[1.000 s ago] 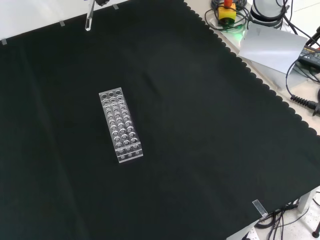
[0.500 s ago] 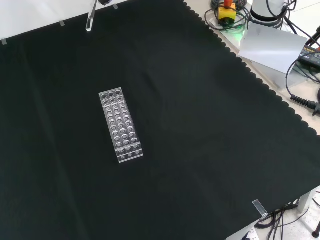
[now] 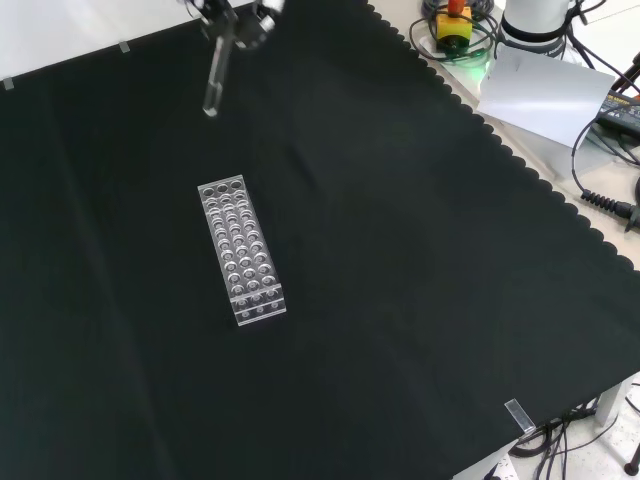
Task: Shake the test tube.
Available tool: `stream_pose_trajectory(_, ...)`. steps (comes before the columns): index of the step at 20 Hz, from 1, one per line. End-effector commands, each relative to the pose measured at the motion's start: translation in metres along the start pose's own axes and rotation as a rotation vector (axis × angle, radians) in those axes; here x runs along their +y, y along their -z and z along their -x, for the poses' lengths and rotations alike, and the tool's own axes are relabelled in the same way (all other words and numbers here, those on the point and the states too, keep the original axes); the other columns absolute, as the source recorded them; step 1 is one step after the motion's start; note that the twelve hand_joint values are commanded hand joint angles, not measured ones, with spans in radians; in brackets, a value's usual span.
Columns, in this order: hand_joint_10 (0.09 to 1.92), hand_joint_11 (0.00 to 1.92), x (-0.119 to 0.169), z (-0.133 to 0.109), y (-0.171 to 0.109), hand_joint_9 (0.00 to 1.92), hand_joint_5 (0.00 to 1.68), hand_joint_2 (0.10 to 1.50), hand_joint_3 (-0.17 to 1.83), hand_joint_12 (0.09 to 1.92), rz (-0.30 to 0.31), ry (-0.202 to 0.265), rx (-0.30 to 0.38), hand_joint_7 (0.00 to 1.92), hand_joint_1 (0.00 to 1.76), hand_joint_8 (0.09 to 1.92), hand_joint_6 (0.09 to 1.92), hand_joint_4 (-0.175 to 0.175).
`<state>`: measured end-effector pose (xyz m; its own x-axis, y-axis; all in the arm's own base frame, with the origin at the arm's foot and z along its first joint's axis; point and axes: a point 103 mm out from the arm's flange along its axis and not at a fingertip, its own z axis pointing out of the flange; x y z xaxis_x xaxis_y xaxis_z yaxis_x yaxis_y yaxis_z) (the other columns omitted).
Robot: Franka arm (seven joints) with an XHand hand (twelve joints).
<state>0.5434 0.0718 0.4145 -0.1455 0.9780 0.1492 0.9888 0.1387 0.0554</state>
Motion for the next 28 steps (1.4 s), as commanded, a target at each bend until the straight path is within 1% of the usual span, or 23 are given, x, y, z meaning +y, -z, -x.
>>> stream_pose_trajectory(1, 0.63, 1.13, 0.002, -0.069, -0.071, 1.57, 1.38, 0.52, 0.82, 1.01, -0.126, 0.139, 0.103, 1.44, 1.33, 0.5, 0.5, -0.175)
stream_pose_trajectory(3, 0.63, 1.13, 0.001, -0.074, -0.071, 1.57, 1.38, 0.52, 0.82, 1.01, -0.127, 0.15, 0.105, 1.44, 1.33, 0.5, 0.5, -0.175)
stream_pose_trajectory(6, 0.63, 1.13, 0.002, -0.076, -0.072, 1.57, 1.38, 0.52, 0.82, 1.01, -0.131, 0.146, 0.09, 1.44, 1.33, 0.5, 0.5, -0.175)
stream_pose_trajectory(9, 0.63, 1.13, 0.002, -0.062, -0.071, 1.57, 1.38, 0.52, 0.82, 1.01, -0.131, 0.12, 0.085, 1.44, 1.33, 0.5, 0.5, -0.175)
stream_pose_trajectory(11, 0.63, 1.13, 0.001, -0.042, -0.071, 1.57, 1.38, 0.52, 0.82, 1.01, -0.132, 0.091, 0.071, 1.44, 1.33, 0.5, 0.5, -0.175)
stream_pose_trajectory(20, 0.63, 1.13, -0.012, 0.057, -0.065, 1.57, 1.38, 0.52, 0.82, 1.01, -0.149, -0.092, -0.041, 1.44, 1.33, 0.49, 0.5, -0.175)
stream_pose_trajectory(28, 0.63, 1.13, -0.024, 0.129, -0.056, 1.57, 1.38, 0.52, 0.82, 1.01, -0.175, -0.241, -0.164, 1.44, 1.33, 0.49, 0.5, -0.175)
